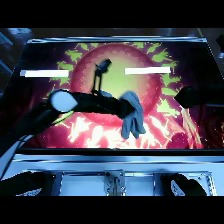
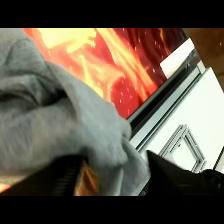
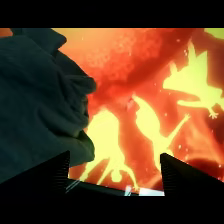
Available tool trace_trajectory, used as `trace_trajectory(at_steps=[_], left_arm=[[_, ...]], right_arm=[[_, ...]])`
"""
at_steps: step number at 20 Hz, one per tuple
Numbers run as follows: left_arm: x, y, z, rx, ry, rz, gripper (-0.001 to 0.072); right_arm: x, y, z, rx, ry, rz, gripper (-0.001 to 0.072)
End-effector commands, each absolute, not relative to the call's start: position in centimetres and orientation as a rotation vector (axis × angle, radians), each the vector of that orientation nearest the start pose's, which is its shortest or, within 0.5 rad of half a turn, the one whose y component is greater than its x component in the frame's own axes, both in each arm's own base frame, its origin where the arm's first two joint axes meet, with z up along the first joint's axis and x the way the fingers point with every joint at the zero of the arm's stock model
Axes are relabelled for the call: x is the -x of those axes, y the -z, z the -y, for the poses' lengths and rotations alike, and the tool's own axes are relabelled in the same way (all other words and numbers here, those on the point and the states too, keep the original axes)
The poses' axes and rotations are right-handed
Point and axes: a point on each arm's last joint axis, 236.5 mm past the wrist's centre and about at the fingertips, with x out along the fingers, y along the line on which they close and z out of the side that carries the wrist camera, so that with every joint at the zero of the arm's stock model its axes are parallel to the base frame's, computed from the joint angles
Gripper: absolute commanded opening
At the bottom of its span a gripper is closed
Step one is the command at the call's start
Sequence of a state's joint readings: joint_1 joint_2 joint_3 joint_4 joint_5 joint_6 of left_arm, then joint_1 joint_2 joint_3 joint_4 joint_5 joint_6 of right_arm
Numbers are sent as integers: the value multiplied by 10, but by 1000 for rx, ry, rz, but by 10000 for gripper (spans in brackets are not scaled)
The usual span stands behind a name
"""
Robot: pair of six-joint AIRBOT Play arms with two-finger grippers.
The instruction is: Fold the shirts.
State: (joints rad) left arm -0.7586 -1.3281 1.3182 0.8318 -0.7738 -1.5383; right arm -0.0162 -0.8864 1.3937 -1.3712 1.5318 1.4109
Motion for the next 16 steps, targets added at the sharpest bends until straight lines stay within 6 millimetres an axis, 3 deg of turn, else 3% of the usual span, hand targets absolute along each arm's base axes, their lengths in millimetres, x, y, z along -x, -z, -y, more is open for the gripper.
trace_trajectory(at_steps=[1, 2, 4, 7, 8, 9, 12, 14, 16], left_arm=[[-286, -77, 431, 467, 917, -1193, 720], [-305, -76, 409, 468, 890, -1193, 720], [-348, -76, 344, 487, 813, -1195, 720], [-389, -57, 246, 600, 642, -1257, 718], [-399, -47, 226, 636, 589, -1257, 654], [-406, -34, 212, 661, 549, -1266, 639], [-415, 12, 211, 696, 493, -1337, 639], [-418, 44, 225, 733, 476, -1386, 641], [-423, 62, 245, 789, 508, -1399, 642]], right_arm=[[-275, -186, -8, 87, -113, -1124, 692], [-276, -184, -3, 98, -93, -1132, 692], [-278, -170, 1, 90, -81, -1165, 692], [-277, -124, -6, -51, -162, -1275, 692], [-276, -107, -10, -126, -205, -1309, 692], [-277, -92, -14, -209, -239, -1332, 693], [-287, -55, -19, -435, -282, -1380, 693], [-291, -35, -20, -483, -285, -1430, 693], [-296, -19, -25, -502, -301, -1475, 693]])
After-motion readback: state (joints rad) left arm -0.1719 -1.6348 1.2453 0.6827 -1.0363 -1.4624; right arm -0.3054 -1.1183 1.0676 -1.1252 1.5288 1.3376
